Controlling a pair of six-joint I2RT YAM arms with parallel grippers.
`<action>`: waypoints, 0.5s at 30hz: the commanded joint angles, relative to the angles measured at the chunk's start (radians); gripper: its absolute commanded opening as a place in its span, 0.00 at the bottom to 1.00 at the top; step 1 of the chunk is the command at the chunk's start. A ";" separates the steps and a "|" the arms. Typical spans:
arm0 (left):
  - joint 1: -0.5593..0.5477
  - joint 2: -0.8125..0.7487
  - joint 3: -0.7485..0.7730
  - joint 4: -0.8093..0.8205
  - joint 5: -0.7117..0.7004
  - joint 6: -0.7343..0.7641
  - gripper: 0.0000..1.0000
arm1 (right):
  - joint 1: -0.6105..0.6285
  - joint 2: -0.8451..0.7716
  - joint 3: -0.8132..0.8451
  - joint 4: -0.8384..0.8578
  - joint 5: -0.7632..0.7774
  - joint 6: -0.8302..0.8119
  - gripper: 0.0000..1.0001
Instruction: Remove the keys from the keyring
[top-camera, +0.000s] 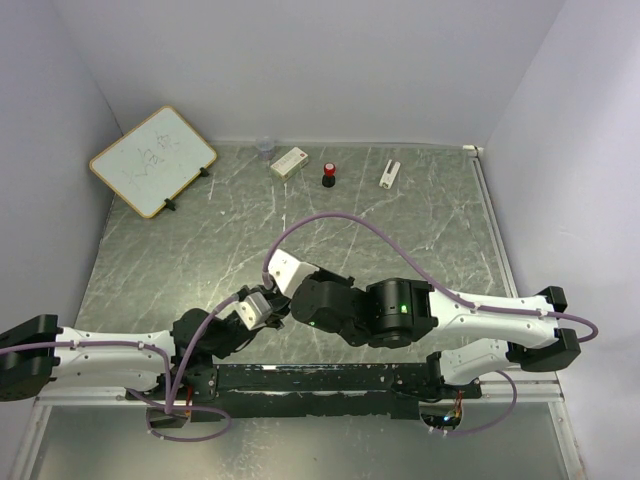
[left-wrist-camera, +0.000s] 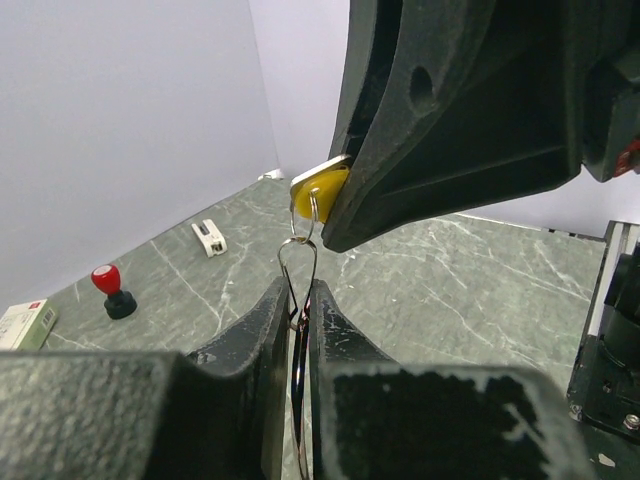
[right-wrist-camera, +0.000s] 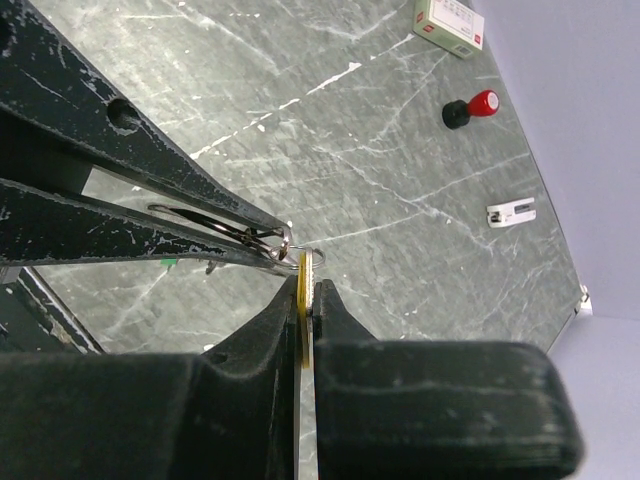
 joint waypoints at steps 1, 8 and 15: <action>-0.004 -0.019 -0.013 0.026 0.009 0.003 0.07 | 0.005 -0.028 -0.003 0.018 0.051 0.009 0.00; -0.004 -0.033 0.001 -0.029 0.041 0.018 0.07 | 0.005 0.002 0.052 -0.002 0.066 -0.002 0.00; -0.004 -0.026 0.046 -0.134 0.087 0.035 0.07 | 0.005 0.039 0.109 -0.037 0.055 -0.023 0.00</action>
